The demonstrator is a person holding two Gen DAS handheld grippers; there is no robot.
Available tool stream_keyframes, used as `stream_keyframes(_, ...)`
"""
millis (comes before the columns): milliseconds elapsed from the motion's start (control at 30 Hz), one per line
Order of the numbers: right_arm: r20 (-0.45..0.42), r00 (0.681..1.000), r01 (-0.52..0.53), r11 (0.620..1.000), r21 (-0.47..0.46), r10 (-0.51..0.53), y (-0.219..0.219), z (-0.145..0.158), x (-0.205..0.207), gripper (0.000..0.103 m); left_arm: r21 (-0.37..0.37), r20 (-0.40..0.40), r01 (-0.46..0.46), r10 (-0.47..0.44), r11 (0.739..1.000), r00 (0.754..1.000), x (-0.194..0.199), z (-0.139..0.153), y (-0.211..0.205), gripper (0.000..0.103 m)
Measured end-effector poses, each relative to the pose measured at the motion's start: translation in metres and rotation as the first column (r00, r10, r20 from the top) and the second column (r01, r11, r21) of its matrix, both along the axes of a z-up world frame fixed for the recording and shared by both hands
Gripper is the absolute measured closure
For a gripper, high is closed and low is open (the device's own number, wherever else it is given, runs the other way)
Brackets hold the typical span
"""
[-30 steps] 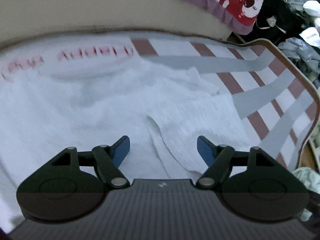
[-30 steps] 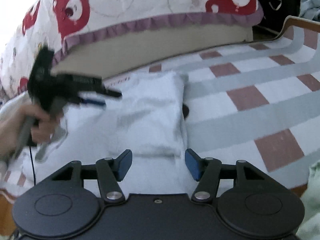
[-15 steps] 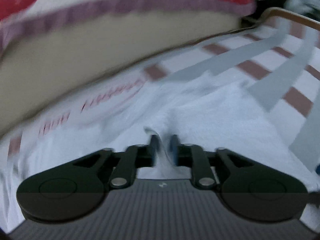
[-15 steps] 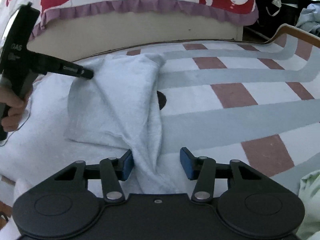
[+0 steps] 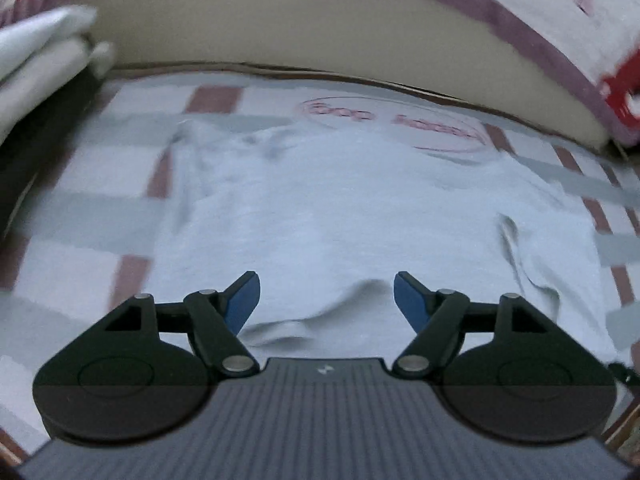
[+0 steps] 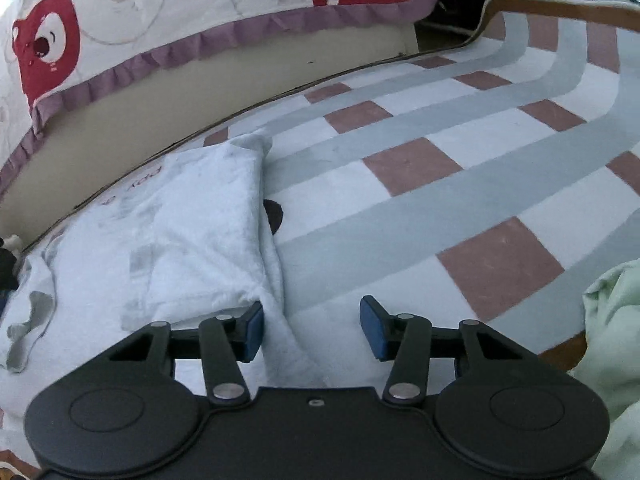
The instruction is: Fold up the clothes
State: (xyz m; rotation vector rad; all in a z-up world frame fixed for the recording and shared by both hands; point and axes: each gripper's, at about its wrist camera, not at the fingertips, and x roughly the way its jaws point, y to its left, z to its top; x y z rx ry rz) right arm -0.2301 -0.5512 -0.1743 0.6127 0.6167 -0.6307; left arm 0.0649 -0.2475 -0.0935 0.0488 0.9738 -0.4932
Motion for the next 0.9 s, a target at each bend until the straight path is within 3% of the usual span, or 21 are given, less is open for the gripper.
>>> stream_keyframes(33, -0.006, 1.000, 0.007, 1.000, 0.014, -0.007, 0.000, 0.001, 0.000, 0.046, -0.009, 0.005, -0.015, 0.015, 1.000, 1.000, 0.004, 0.003, 0.014, 0.029)
stream_keyframes(100, -0.021, 1.000, 0.022, 0.999, 0.046, -0.021, 0.001, 0.005, 0.001, 0.043, 0.004, 0.019, -0.073, 0.073, 0.997, 0.997, 0.007, 0.005, 0.047, 0.018)
stream_keyframes(200, 0.029, 0.999, 0.016, 0.989, 0.145, -0.020, 0.007, 0.006, -0.003, 0.041, 0.028, -0.040, -0.227, 0.228, 0.974, 0.973, 0.014, -0.012, 0.102, 0.017)
stream_keyframes(333, 0.161, 0.987, -0.022, 0.948, 0.316, -0.031, 0.020, -0.006, -0.020, 0.037, -0.115, -0.184, -0.330, 0.306, 0.937, 0.934, 0.022, -0.039, 0.154, 0.017)
stream_keyframes(400, 0.154, 0.986, 0.016, 0.958, 0.285, -0.063, 0.031, 0.000, -0.026, 0.037, -0.182, -0.216, -0.345, 0.305, 0.921, 0.927, 0.024, -0.049, 0.165, 0.017)
stream_keyframes(467, 0.133, 0.988, 0.050, 0.978, 0.205, -0.079, 0.045, 0.011, -0.028, 0.035, -0.215, -0.192, -0.316, 0.277, 0.924, 0.941, 0.023, -0.050, 0.160, 0.017)
stream_keyframes(533, 0.147, 0.989, -0.032, 0.995, 0.093, 0.018, 0.060, 0.031, -0.015, 0.037, -0.222, -0.148, -0.261, 0.232, 0.939, 0.961, 0.021, -0.049, 0.147, 0.017)
stream_keyframes(600, 0.176, 0.973, -0.162, 0.985, 0.052, 0.151, 0.075, 0.048, 0.013, 0.046, -0.187, -0.110, -0.202, 0.184, 0.961, 0.977, 0.021, -0.052, 0.128, 0.017)
stream_keyframes(667, 0.208, 0.940, -0.287, 0.957, 0.046, 0.272, 0.091, 0.060, 0.051, 0.050, -0.135, -0.062, -0.153, 0.146, 0.979, 0.987, 0.015, -0.054, 0.111, 0.020)
stream_keyframes(767, 0.276, 0.861, -0.471, 0.875, 0.113, 0.428, 0.116, 0.065, 0.117, 0.051, -0.060, -0.031, -0.122, 0.120, 0.991, 0.992, 0.007, -0.059, 0.099, 0.032)
stream_keyframes(900, 0.257, 0.805, -0.588, 0.776, 0.227, 0.535, 0.147, 0.050, 0.213, 0.051, -0.039, -0.035, -0.129, 0.128, 0.991, 0.991, 0.004, -0.061, 0.100, 0.033)
